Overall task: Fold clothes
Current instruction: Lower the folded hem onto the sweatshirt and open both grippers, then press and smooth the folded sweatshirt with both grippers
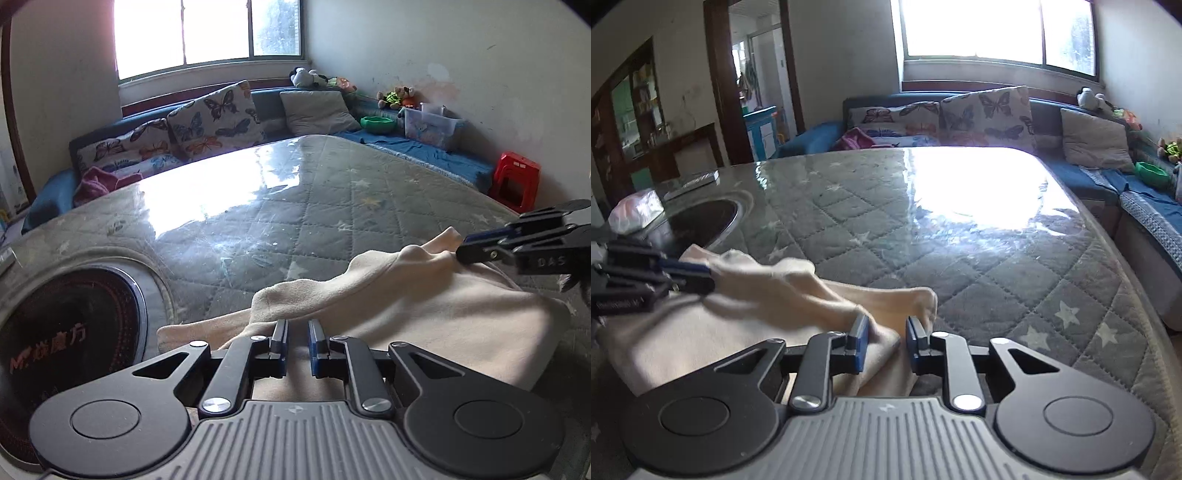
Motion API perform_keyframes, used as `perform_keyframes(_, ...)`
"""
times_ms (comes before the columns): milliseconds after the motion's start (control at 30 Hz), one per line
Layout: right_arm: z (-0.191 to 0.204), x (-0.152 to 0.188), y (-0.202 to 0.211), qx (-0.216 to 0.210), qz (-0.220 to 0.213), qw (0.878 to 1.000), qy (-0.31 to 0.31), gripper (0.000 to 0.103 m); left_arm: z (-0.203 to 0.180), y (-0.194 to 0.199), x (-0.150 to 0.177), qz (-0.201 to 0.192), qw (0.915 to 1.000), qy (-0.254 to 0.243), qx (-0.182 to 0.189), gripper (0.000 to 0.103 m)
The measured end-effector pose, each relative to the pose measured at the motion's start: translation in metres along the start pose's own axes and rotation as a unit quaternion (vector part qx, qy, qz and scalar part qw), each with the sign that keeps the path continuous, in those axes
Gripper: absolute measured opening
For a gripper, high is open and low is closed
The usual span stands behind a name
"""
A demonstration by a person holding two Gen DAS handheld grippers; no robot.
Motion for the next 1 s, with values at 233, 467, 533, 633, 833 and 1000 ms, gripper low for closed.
perform_keyframes(233,0.035,-0.022,-0.011,-0.076,0.013,0.997,0.023,0.015,0.002,-0.003,-0.004,0.01,0.9997,0.022,0.002,0.014)
perform_keyframes(467,0.036,-0.02,-0.042,-0.061,0.035,0.997,0.014,0.012,0.004,0.002,-0.004,0.006,0.9994,0.034,0.001,0.017)
perform_keyframes(533,0.036,-0.02,-0.037,-0.056,0.031,0.998,0.02,0.012,0.002,0.009,-0.004,-0.002,0.9994,0.034,0.002,0.021)
perform_keyframes(633,0.04,-0.019,-0.023,-0.044,0.017,0.998,0.038,0.013,-0.003,0.018,0.0,-0.009,0.9994,0.032,0.005,0.024)
perform_keyframes(833,0.066,-0.003,0.004,-0.073,0.007,0.994,0.085,0.013,-0.011,0.038,0.017,-0.028,0.9994,0.02,-0.003,0.024)
perform_keyframes(1000,0.08,0.018,0.01,-0.091,0.016,0.99,0.104,0.014,-0.012,0.046,0.033,-0.032,0.9992,0.025,-0.003,0.024)
Point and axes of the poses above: each gripper's, at about its wrist camera, not at the fingertips, and y roughly against the way its jaws point, z to its left, x to its underside, the point moved 3 cm from there along -y, roughly the way its jaws point, and after that the axes turned 4 degrees about -x, right-handed, at the moved point
